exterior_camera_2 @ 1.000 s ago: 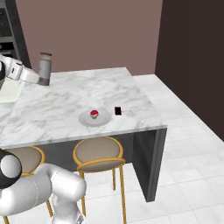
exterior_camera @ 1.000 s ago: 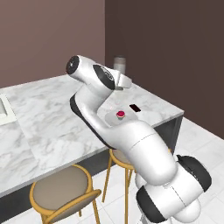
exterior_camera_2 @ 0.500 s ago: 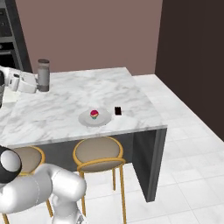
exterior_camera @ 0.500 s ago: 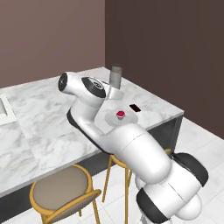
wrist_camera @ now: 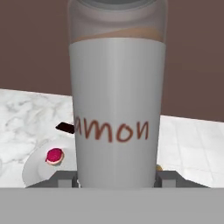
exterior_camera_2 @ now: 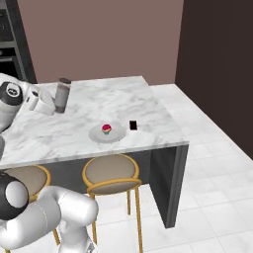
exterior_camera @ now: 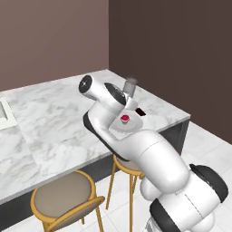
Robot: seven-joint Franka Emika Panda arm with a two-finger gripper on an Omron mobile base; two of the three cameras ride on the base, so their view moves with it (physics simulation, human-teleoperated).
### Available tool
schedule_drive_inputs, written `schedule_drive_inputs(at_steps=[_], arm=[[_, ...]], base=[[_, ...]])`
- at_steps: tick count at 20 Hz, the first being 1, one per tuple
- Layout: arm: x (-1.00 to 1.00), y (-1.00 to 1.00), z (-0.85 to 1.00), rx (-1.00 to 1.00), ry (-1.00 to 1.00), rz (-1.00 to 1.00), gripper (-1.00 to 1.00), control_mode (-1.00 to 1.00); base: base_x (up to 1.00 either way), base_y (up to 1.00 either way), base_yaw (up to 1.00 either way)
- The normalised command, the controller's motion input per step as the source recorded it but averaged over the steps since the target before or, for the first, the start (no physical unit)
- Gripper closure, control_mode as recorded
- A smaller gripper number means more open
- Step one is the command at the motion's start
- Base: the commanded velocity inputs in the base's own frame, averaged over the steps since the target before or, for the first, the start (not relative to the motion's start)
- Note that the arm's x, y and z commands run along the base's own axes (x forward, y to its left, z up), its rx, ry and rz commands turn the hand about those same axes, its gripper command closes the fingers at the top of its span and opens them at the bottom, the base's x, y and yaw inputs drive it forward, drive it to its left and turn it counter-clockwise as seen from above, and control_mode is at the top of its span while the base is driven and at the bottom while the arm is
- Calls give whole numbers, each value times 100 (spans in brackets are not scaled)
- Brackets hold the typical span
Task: Take the cinnamon bottle from the cabinet and place it on the dining table, next to the plate with the cupcake. Then take the chocolate from the dining counter and place it on the cupcake plate.
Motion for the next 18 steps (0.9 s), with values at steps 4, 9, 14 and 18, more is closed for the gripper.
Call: schedule_drive_inputs(at_steps=[4,9,14,18], arm=[[28,5,-32,0,-3,0,100,-100],[18,8,-41,-6,-9,-1,100,-100],[13,12,-34,-5,-3,-4,100,-100],[2,17,-29,-2,0,-4,100,-100]], base=[[0,0,0],[0,0,0],[0,0,0],[0,0,0]])
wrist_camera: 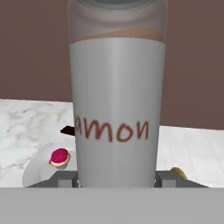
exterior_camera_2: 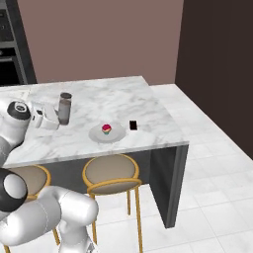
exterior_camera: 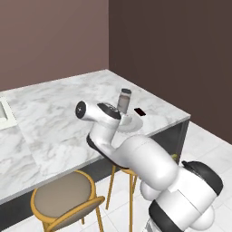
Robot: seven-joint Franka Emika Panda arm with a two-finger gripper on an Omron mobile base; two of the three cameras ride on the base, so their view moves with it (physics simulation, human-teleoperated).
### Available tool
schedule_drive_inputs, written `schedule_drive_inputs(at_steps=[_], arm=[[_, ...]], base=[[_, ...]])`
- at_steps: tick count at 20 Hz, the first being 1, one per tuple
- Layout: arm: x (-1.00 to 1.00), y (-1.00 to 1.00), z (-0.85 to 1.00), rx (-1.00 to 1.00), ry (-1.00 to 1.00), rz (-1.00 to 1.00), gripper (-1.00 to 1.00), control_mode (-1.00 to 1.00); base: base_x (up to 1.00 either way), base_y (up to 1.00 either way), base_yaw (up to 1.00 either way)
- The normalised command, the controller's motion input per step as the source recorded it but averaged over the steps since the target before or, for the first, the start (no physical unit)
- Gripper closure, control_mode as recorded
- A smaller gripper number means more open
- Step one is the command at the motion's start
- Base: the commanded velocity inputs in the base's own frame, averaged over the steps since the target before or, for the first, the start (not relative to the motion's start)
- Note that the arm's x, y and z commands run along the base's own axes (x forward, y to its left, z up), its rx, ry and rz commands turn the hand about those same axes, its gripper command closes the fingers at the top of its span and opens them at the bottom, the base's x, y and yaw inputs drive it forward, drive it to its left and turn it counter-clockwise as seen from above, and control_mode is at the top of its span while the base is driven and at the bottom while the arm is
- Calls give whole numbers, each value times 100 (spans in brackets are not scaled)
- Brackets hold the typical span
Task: Take the cinnamon bottle from the cabinet and place it on the dining table, next to the plate with the cupcake. Then take the chocolate from the dining counter and place it on the cupcake plate.
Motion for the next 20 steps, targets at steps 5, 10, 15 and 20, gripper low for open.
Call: schedule_drive_inputs(at_steps=[5,10,15,20], arm=[[9,12,-25,-12,0,-13,100,-100],[3,8,-31,-15,-1,-8,100,-100],[2,0,-32,-13,-1,-1,100,-100],[11,0,-23,-1,0,-1,100,-100]], base=[[0,0,0],[0,0,0],[0,0,0],[0,0,0]])
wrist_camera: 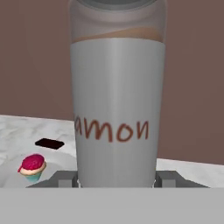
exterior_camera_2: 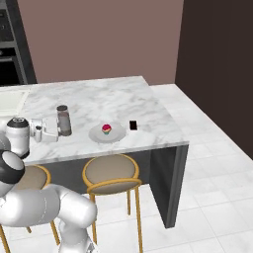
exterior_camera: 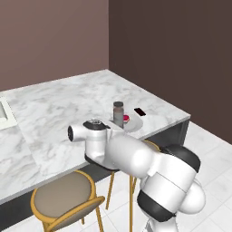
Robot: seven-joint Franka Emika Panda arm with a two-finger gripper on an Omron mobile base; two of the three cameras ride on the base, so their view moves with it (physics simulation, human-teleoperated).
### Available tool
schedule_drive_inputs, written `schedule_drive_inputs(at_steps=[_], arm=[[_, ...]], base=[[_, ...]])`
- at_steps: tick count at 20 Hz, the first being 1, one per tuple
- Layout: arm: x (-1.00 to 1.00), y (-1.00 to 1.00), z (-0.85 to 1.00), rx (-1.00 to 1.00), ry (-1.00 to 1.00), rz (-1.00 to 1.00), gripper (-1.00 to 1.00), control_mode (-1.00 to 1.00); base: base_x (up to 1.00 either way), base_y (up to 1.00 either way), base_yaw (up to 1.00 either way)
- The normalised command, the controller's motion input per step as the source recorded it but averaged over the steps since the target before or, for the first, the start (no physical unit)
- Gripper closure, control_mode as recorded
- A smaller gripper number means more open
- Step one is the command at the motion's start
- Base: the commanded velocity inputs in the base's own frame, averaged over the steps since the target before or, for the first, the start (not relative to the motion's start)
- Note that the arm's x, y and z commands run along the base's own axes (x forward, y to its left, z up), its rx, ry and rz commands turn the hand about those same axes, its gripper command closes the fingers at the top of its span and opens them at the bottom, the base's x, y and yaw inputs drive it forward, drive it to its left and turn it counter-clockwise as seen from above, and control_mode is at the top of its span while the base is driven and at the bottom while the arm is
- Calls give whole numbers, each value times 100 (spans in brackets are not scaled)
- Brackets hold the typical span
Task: Take the cinnamon bottle from the cabinet and place it on the dining table, next to the plate with the cupcake. Then take the chocolate from the dining counter and place it on the cupcake plate.
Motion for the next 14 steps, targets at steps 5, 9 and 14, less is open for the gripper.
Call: schedule_drive_inputs(at_steps=[5,9,14], arm=[[5,-12,-19,0,0,0,100,-100],[9,-4,-16,0,-2,8,100,-100],[28,0,-22,0,0,6,100,-100]], base=[[0,0,0],[0,0,0],[0,0,0]])
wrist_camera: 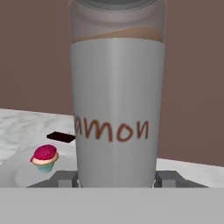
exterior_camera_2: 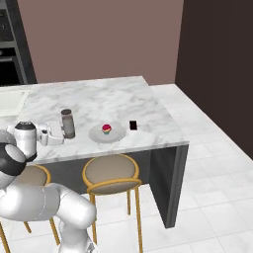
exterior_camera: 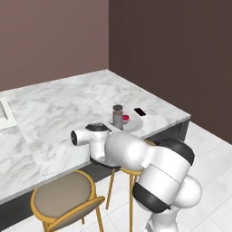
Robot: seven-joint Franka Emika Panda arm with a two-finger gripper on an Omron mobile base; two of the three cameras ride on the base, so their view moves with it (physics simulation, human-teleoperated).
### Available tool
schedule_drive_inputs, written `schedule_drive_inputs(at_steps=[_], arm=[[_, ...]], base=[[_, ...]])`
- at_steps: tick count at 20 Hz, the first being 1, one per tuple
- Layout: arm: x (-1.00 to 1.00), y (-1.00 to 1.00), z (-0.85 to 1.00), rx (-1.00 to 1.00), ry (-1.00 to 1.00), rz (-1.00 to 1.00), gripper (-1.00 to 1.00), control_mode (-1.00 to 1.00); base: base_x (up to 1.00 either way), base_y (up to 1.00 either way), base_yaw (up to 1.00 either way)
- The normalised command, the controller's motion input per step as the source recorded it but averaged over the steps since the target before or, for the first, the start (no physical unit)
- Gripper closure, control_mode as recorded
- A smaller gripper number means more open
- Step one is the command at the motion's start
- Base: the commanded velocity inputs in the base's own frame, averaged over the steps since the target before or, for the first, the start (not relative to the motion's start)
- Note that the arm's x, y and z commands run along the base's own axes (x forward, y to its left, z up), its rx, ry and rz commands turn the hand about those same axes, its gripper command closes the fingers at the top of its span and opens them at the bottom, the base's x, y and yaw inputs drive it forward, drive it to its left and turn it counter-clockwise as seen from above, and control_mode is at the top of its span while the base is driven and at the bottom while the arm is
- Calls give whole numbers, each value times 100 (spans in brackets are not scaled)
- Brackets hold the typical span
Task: Take the cinnamon bottle from the cabinet and place it on the dining table, next to the plate with the cupcake. Then take the chocolate from the dining counter and place it on the cupcake plate.
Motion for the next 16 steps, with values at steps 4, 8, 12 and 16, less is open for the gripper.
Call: schedule_drive_inputs(at_steps=[4,8,12,16], arm=[[32,3,-21,0,0,7,100,-100],[32,2,-15,0,0,5,100,-100],[18,17,-19,0,0,5,100,-100],[14,20,-16,0,0,3,100,-100]], base=[[0,0,0],[0,0,0],[0,0,0],[0,0,0]])
